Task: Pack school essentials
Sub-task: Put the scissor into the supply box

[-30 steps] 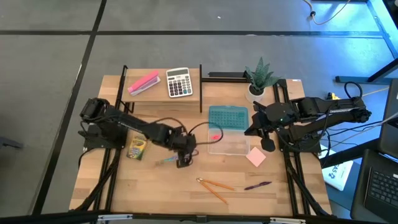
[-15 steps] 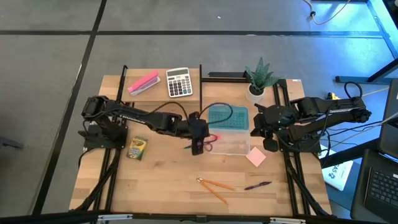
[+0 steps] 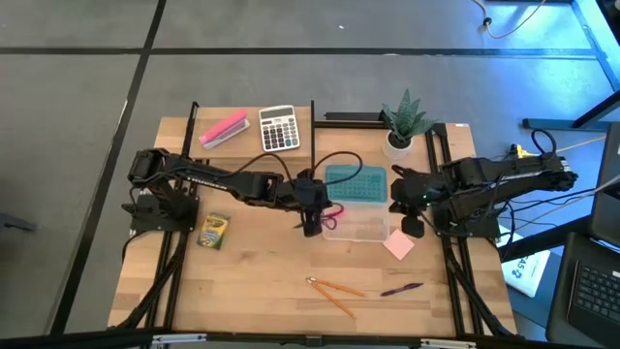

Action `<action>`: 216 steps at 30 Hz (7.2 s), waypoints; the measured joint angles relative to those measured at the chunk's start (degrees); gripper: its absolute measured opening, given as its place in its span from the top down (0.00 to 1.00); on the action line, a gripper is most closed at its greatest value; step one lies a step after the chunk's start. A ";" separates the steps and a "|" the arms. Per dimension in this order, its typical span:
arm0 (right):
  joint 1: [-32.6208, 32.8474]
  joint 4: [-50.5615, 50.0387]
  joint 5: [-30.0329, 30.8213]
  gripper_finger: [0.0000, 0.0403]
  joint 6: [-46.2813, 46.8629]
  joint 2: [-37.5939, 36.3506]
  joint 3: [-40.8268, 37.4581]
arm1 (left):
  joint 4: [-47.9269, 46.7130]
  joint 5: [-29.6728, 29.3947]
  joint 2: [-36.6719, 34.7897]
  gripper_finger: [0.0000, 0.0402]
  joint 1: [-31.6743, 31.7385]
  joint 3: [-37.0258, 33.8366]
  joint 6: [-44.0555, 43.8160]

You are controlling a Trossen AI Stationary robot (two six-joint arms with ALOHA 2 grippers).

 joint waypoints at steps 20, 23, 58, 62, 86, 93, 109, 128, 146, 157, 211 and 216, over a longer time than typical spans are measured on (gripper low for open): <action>-2.78 34.94 -0.55 0.93 4.08 0.72 -24.79 | -0.29 -0.01 0.02 0.99 0.00 0.00 -0.04; -2.77 41.27 -1.75 0.93 4.18 1.91 -29.00 | -0.29 -0.02 0.02 0.99 0.00 0.00 -0.04; 3.86 57.70 -17.08 0.93 4.82 16.37 -34.69 | -0.28 -1.53 0.04 1.00 0.04 -0.02 -0.57; 4.11 57.55 -18.04 0.93 4.98 16.37 -34.57 | -0.28 -1.53 0.04 0.99 0.05 -0.02 -0.59; 2.02 33.37 -17.92 0.93 -6.53 16.16 -15.63 | -0.28 -1.51 0.04 0.99 0.20 -0.04 -0.58; 0.49 22.65 -16.85 0.93 -8.80 15.87 -7.23 | 0.88 -1.46 0.04 0.99 0.20 -0.04 -0.57; 0.39 15.16 -3.59 0.93 -3.83 -3.24 -1.12 | 18.81 -0.37 2.97 0.99 -1.43 -0.02 -1.20; 0.39 15.84 -2.13 0.93 -7.20 -8.55 -1.14 | 27.25 1.94 13.00 1.00 -2.14 -0.07 -2.56; 0.39 15.84 -2.26 0.93 -8.77 -8.55 -1.14 | 24.49 1.99 12.85 0.99 -2.32 -0.04 -4.13; 0.39 15.84 -2.34 0.93 -8.63 -8.55 -1.16 | 21.43 3.10 13.49 0.99 -1.95 0.00 -8.15; -5.20 18.70 -15.93 0.64 26.06 15.99 -1.23 | 21.97 2.73 15.39 0.99 -1.84 -0.04 -5.03; -6.07 20.42 -16.05 0.64 25.62 16.65 -1.23 | 21.97 2.75 15.37 1.00 -1.84 -0.04 -5.03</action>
